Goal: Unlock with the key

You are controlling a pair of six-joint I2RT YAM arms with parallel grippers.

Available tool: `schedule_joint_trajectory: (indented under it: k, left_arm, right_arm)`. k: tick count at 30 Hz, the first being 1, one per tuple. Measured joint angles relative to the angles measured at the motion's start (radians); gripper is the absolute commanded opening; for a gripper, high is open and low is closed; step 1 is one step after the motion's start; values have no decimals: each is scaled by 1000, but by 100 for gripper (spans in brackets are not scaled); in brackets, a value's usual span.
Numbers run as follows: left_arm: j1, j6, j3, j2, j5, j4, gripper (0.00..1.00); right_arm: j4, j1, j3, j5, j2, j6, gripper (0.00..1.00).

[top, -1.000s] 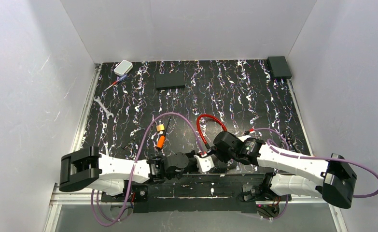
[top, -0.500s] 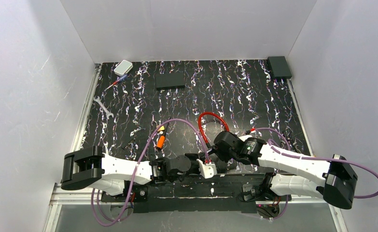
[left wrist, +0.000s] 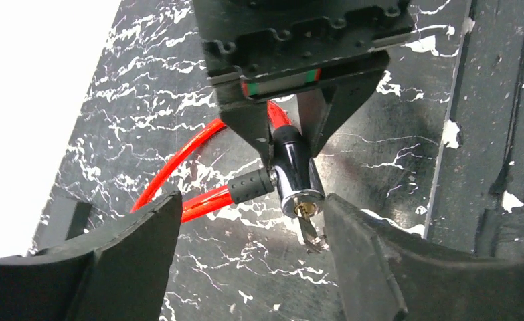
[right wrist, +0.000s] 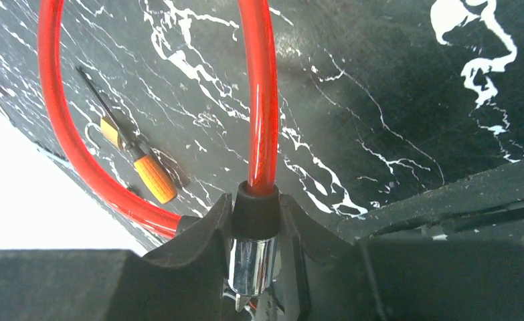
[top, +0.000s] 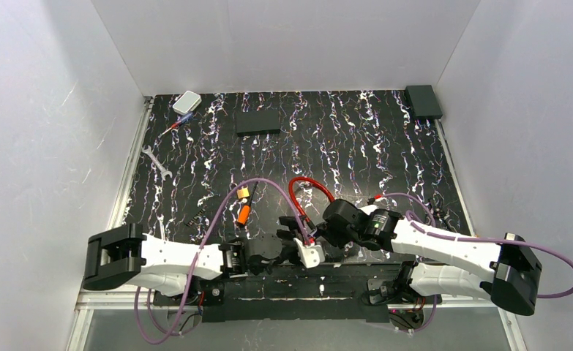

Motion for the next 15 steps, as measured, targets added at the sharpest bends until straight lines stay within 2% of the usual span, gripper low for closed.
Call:
schedule_joint_trajectory:
  k: [2,3,10,15]
  left_arm:
    - [0,-7,-10,-22,1,0,97]
    - [0,-15,-14,-37,3,-8,98]
    - [2,-111,-29,-216,43,-130,98]
    - [3,-211,-27,-403,140,-275,98]
  right_arm:
    - [3,3,0,-9,0,-3,1]
    - [5,5,0,-14,0,-5,1]
    - [20,9,0,-22,0,-20,1]
    - [29,9,-2,-17,0,-65,1]
